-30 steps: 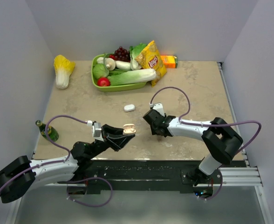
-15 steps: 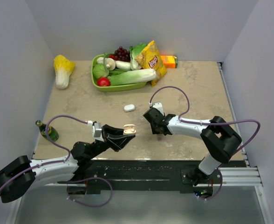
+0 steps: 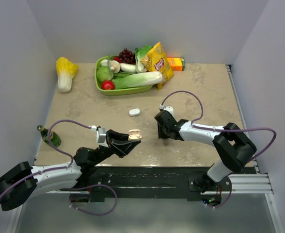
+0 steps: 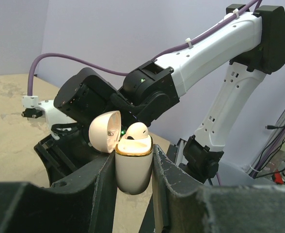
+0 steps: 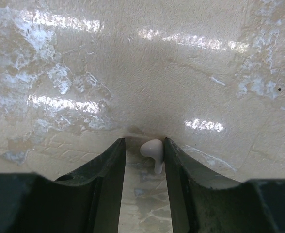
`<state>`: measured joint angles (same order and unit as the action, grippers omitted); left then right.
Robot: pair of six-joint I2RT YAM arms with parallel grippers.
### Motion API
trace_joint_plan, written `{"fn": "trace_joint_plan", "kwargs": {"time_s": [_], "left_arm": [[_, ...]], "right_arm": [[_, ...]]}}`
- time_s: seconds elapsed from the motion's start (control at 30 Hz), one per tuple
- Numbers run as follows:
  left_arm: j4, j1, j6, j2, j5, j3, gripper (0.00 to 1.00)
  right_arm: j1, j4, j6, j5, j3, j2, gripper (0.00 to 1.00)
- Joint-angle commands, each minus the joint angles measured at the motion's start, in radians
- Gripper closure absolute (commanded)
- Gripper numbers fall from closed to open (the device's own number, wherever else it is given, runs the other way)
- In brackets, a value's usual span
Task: Insert the wireless bluetooth earbuds into the charging case
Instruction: Pick up the earbud from the center of the board.
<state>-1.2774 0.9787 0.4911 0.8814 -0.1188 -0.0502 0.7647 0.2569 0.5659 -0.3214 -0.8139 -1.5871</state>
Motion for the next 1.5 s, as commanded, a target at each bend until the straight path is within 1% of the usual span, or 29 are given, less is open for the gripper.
{"fn": "trace_joint_plan", "kwargs": {"time_s": [0.0,0.1,0.27,0.57,0.77,0.87,1.07,1.17,1.27,1.3,1.33,1.37,1.4,1.47], "left_arm": [[-0.617,0.009,0.015,-0.006,0.004,0.210,1.00],[-0.617,0.011,0.014,-0.004,0.004,0.211,1.00],[-0.617,0.012,0.014,-0.005,0.004,0.213,1.00],[-0.617,0.012,0.014,-0.007,0.007,0.216,1.00],[-0.617,0.014,0.015,0.004,0.004,0.211,1.00],[-0.617,0.014,0.015,0.011,0.002,0.205,1.00],[-0.617,0.015,0.015,0.016,0.001,0.202,1.00],[-0.617,0.015,0.014,0.019,0.001,0.200,1.00],[-0.617,0.015,0.014,0.022,0.001,0.200,1.00],[-0.617,0.015,0.012,0.022,0.001,0.199,1.00],[-0.617,0.015,0.010,0.024,0.001,0.199,1.00],[-0.617,0.015,0.010,0.024,0.002,0.197,1.00],[-0.617,0.015,0.007,0.025,0.004,0.197,1.00],[-0.617,0.015,0.000,0.028,0.005,0.196,1.00]], "right_arm": [[-0.013,-0.047,0.081,0.080,0.044,0.022,0.59],[-0.011,-0.053,0.098,0.081,0.053,0.030,0.57],[-0.011,-0.019,0.086,0.028,0.045,0.044,0.56],[-0.013,0.030,0.014,-0.027,0.025,0.036,0.59],[-0.011,0.033,0.003,-0.027,0.033,0.033,0.59],[-0.013,0.024,0.005,-0.016,0.041,0.029,0.61],[-0.013,0.019,0.003,-0.004,0.045,0.030,0.67],[-0.013,0.015,0.002,0.004,0.050,0.035,0.74],[-0.011,0.010,0.005,0.010,0.058,0.047,0.85],[-0.011,0.008,0.008,0.010,0.062,0.055,0.92],[-0.013,-0.002,0.009,0.010,0.067,0.080,0.95],[-0.011,-0.010,0.014,0.010,0.071,0.099,1.00],[-0.013,-0.015,0.015,0.012,0.076,0.119,1.00],[-0.011,-0.036,0.009,0.001,0.076,0.209,1.00]]}}
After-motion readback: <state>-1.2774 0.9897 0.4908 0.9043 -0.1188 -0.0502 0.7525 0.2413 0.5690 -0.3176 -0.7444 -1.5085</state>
